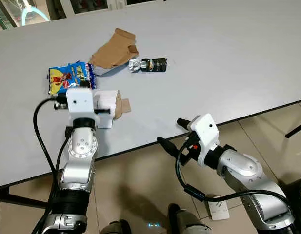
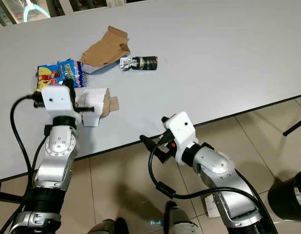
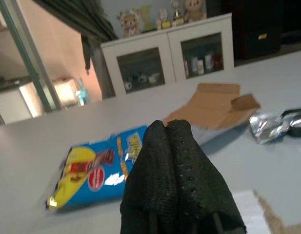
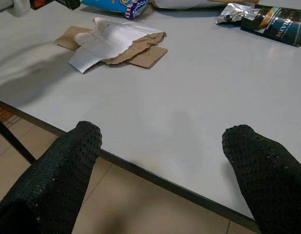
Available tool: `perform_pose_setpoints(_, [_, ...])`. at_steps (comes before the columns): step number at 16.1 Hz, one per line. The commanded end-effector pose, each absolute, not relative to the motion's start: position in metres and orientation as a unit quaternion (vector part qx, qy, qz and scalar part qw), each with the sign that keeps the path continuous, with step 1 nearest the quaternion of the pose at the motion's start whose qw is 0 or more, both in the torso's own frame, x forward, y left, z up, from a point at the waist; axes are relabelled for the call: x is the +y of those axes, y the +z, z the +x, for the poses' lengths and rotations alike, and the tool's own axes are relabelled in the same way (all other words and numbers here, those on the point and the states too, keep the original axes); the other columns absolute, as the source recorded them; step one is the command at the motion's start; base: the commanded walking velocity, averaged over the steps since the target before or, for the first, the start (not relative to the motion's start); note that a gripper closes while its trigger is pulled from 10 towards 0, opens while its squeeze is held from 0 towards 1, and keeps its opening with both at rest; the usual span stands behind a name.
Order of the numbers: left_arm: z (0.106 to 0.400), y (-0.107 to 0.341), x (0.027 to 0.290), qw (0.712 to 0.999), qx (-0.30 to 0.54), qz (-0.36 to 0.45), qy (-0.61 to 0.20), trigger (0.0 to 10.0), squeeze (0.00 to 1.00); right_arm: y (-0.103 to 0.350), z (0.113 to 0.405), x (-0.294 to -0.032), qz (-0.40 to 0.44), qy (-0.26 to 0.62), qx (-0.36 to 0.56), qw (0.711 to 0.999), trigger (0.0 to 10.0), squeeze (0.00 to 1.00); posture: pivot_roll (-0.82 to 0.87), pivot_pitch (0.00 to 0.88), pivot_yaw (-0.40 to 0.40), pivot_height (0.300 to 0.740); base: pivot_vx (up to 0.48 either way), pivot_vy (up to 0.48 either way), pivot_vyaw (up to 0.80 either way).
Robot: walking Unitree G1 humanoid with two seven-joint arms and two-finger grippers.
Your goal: Picking trash to rubbish bin
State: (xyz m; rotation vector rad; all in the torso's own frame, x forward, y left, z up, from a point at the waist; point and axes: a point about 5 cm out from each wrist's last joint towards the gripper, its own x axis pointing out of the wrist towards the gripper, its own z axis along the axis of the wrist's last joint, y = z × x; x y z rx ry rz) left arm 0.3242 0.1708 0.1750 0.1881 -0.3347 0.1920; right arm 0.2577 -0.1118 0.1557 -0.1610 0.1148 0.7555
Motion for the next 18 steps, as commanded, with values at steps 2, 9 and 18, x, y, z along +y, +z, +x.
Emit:
perform_pose_setpoints(2, [0.321,0.172,0.171,0.979,-0.14,0.109,0.097,0.0,0.0,0.155,0.258,-0.112,-0.082,0.366,0.052,0.925,10.0,0.0,-0.22,0.201,0.055,0.74,0.0,0.0,0.0])
perform_pose_setpoints(9, [0.309,0.149,0.205,0.979,-0.021,0.068,0.19,10.0,1.0,0.155,0.26,-0.109,-0.081,0.372,0.05,0.923,10.0,0.0,-0.2,0.198,0.052,0.74,0.0,0.0,0.0])
perform_pose_setpoints(18, [0.305,0.14,0.201,0.984,0.026,0.019,0.176,10.0,1.0,0.154,0.26,-0.108,-0.08,0.372,0.048,0.923,10.0,0.0,-0.2,0.199,0.056,0.74,0.0,0.0,0.0])
